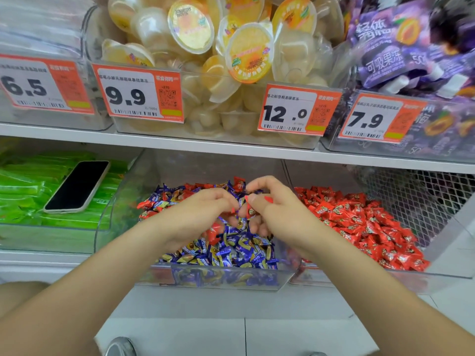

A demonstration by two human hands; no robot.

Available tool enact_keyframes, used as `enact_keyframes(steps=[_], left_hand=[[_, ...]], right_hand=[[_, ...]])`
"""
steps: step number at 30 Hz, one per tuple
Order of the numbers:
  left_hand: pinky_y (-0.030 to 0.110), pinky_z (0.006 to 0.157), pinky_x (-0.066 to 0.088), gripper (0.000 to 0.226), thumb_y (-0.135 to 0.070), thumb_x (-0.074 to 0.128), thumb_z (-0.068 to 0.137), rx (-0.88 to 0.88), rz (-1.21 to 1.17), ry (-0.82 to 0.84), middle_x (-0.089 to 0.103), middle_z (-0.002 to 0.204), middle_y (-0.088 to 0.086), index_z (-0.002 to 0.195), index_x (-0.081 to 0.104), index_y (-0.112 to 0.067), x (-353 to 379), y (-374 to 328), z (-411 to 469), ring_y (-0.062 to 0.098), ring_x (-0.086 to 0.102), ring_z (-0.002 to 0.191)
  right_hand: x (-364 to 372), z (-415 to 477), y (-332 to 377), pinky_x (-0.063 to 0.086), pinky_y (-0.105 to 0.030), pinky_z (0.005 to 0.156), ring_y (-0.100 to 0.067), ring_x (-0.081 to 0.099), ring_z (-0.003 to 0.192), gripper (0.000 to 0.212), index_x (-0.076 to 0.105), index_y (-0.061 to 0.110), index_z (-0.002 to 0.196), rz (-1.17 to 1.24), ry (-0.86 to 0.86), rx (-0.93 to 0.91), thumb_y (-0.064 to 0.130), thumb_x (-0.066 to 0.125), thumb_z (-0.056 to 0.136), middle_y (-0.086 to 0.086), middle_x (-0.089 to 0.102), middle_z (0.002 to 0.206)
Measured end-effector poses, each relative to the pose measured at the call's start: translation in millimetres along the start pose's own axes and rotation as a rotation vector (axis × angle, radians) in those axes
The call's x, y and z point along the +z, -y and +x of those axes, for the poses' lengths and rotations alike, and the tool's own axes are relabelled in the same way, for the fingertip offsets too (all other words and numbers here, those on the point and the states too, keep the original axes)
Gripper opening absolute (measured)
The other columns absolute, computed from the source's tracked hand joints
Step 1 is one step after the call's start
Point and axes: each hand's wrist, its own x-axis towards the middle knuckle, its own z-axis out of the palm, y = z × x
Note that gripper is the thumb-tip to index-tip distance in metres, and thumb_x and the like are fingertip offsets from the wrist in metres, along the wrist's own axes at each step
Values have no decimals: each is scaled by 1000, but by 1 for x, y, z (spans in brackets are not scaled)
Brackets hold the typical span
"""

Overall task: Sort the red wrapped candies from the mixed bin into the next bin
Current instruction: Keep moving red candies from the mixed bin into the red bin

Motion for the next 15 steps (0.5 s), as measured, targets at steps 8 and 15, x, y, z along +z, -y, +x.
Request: enact_keyframes(steps=[8, 15], left_hand=[[31, 59, 44, 38, 18, 51, 90, 51, -269, 155, 70, 100, 15, 113, 68, -8, 56, -30, -23, 20, 54, 65], [16, 86, 46, 34, -9, 59, 98, 646, 776, 7, 61, 102, -23, 118, 66, -36, 128, -73, -7, -6, 55, 92]], right_hand=[[-98, -34, -4, 41, -27, 58, -7, 62, 69, 14, 68, 29, 104, -652, -313, 7, 29, 55, 96, 6, 70, 81], [-164, -17, -89, 22, -56, 128, -27, 12, 162, 100, 14, 59, 160, -937, 252, 108, 61, 72, 79, 8, 10, 175]])
